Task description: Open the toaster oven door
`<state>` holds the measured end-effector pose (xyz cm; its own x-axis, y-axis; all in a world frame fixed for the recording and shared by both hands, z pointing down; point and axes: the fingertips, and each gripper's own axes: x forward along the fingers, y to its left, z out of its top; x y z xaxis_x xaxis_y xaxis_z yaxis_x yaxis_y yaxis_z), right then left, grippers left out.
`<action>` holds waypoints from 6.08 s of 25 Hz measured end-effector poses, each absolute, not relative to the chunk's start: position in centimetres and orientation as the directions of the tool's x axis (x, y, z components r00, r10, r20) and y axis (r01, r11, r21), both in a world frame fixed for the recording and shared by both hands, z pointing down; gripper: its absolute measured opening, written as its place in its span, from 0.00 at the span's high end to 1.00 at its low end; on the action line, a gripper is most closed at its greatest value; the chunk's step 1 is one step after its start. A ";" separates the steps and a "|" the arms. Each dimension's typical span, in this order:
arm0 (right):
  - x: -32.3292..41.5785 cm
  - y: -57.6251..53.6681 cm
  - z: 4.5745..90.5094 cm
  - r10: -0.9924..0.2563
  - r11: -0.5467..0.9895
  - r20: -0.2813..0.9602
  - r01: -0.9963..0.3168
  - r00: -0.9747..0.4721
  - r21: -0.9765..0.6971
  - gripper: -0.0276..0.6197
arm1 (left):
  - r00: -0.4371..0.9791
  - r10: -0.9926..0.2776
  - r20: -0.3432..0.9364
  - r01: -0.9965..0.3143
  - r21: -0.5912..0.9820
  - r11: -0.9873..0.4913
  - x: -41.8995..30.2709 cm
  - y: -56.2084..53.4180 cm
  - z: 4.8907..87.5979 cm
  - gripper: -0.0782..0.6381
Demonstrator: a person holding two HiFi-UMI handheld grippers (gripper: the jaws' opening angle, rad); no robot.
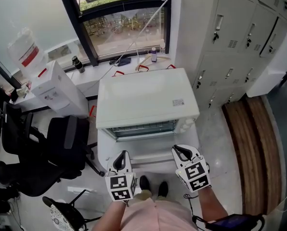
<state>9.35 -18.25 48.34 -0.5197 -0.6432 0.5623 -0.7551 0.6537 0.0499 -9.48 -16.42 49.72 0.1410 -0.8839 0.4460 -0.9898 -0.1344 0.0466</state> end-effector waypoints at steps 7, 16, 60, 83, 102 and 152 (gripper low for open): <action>9.9 -18.2 49.3 -0.625 0.662 0.578 -0.749 -0.524 0.037 0.95 | 0.128 -0.880 0.457 -0.991 0.029 -0.129 -9.3 -16.3 50.0 0.87; 10.0 -17.1 50.5 -0.597 0.680 0.593 -0.733 -0.540 0.018 0.95 | 0.124 -0.866 0.484 -0.992 0.031 -0.125 -9.1 -15.1 51.0 0.87; 8.7 -12.6 53.9 -0.568 0.676 0.632 -0.737 -0.527 -0.006 0.95 | 0.190 -0.853 0.487 -0.981 0.051 -0.190 -8.7 -11.4 54.6 0.87; 8.8 -10.0 58.0 -0.528 0.665 0.684 -0.746 -0.504 -0.036 0.95 | 0.214 -0.804 0.554 -0.975 0.069 -0.211 -8.8 -8.9 59.0 0.87; 8.9 -8.3 63.5 -0.466 0.650 0.750 -0.756 -0.470 -0.070 0.95 | 0.255 -0.740 0.622 -0.965 0.121 -0.231 -8.7 -7.5 64.2 0.87; 6.9 -14.2 51.0 -0.662 0.636 0.469 -0.769 -0.585 -0.062 0.95 | 0.221 -0.920 0.323 -0.975 0.044 -0.218 -8.0 -13.4 49.9 0.87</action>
<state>6.94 -14.18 50.97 -0.5846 -0.6621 0.4689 -0.7695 0.6357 -0.0616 -8.04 -13.42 49.89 0.2207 -0.9202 0.3233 -0.9749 -0.2183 0.0442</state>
